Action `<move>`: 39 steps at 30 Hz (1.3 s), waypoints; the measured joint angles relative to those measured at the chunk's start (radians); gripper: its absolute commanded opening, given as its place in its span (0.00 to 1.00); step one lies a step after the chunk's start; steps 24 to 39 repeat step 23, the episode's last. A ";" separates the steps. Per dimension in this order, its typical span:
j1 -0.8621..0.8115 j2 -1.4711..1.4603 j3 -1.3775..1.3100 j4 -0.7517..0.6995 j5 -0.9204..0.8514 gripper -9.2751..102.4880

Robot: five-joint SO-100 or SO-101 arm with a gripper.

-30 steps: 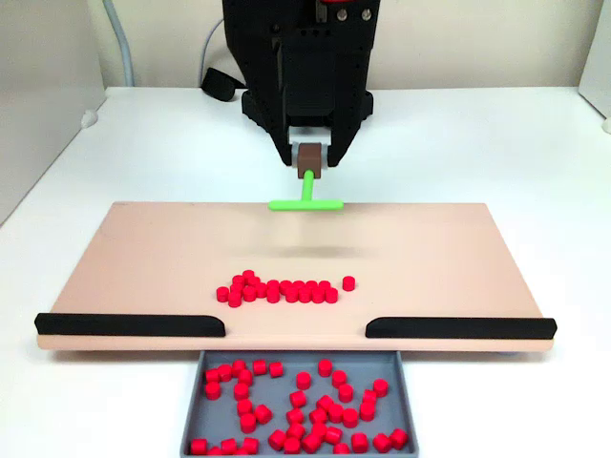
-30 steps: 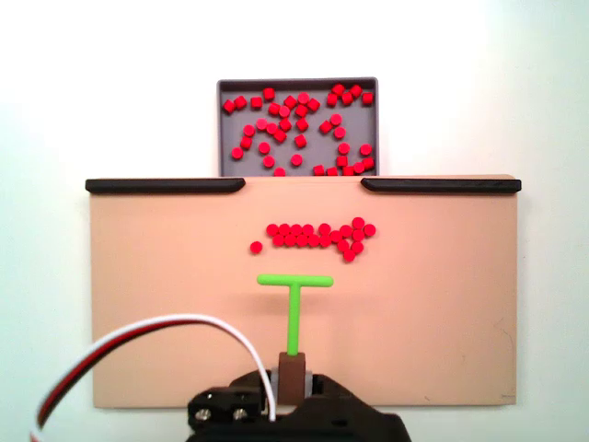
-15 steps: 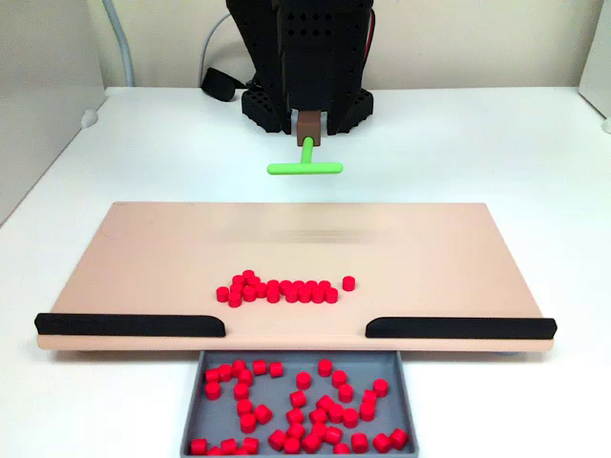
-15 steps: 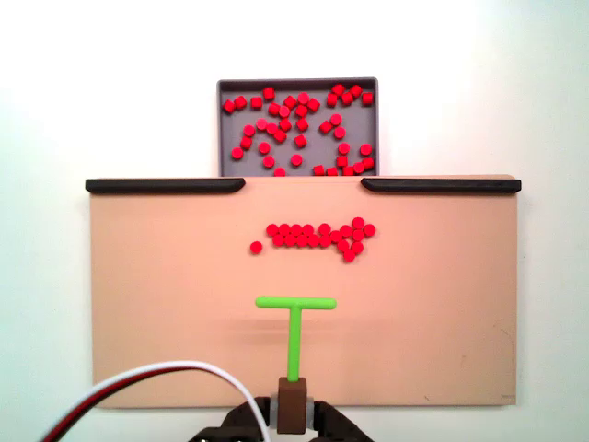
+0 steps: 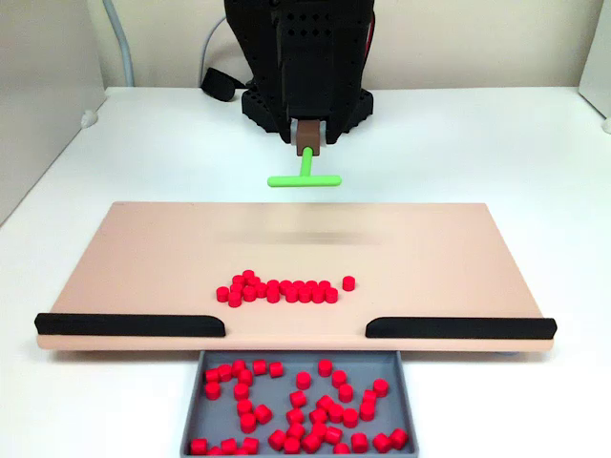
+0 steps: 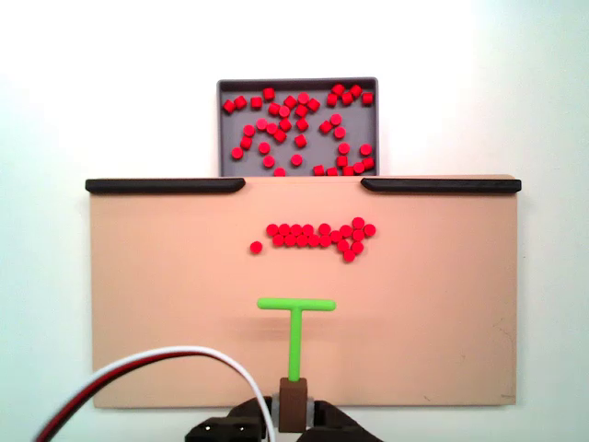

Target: Gather the bottom side granules

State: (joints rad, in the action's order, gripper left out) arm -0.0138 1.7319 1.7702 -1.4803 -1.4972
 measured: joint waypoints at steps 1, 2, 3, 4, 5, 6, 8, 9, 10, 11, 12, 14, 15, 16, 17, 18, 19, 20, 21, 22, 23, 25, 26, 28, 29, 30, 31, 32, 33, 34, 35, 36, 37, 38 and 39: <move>0.000 0.000 0.000 0.000 -0.006 0.08; 0.000 0.003 0.000 0.000 -0.012 0.08; 0.000 0.006 0.000 0.000 -0.017 0.08; 0.000 0.012 0.000 0.000 -0.021 0.08; 0.000 0.018 0.000 0.000 -0.025 0.08; 0.000 0.021 0.000 0.000 -0.025 0.08; 0.000 0.023 0.000 0.000 -0.025 0.08; 0.000 0.023 0.000 0.000 -0.025 0.08; 0.000 0.023 0.000 0.000 -0.028 0.08; 0.000 0.025 0.000 0.003 -0.031 0.08; 0.000 0.028 0.000 0.003 -0.031 0.08; 0.000 0.034 0.000 0.003 -0.031 0.08; 0.000 0.034 0.000 0.003 -0.031 0.08; 0.000 0.035 0.000 0.003 -0.031 0.08; 0.000 0.035 0.000 0.003 -0.034 0.08; 0.002 0.035 0.000 0.003 -0.037 0.08; 0.006 0.035 0.000 0.003 -0.038 0.08; 0.011 0.035 0.000 0.003 -0.038 0.08; 0.014 0.035 0.000 0.003 -0.038 0.08; 0.015 0.035 0.000 0.003 -0.038 0.08; 0.015 0.035 0.000 0.003 -0.038 0.08; 0.015 0.035 0.000 0.003 -0.038 0.08; 0.015 0.035 0.000 0.003 -0.038 0.08; 0.015 0.035 0.000 0.003 -0.038 0.08; 0.015 0.035 0.000 0.003 -0.038 0.08; 0.015 0.035 0.000 0.003 -0.038 0.08; 0.015 0.035 0.000 0.003 -0.038 0.08; 0.015 0.035 0.000 0.003 -0.038 0.08; 0.015 0.035 0.000 0.003 -0.038 0.08; 0.015 0.035 0.000 0.003 -0.038 0.08; 0.015 0.035 0.000 0.003 -0.038 0.08; 0.015 0.035 0.000 0.003 -0.038 0.08; 0.015 0.035 0.000 0.003 -0.038 0.08; 0.015 0.035 0.000 0.003 -0.038 0.08; 0.015 0.035 0.000 0.003 -0.038 0.08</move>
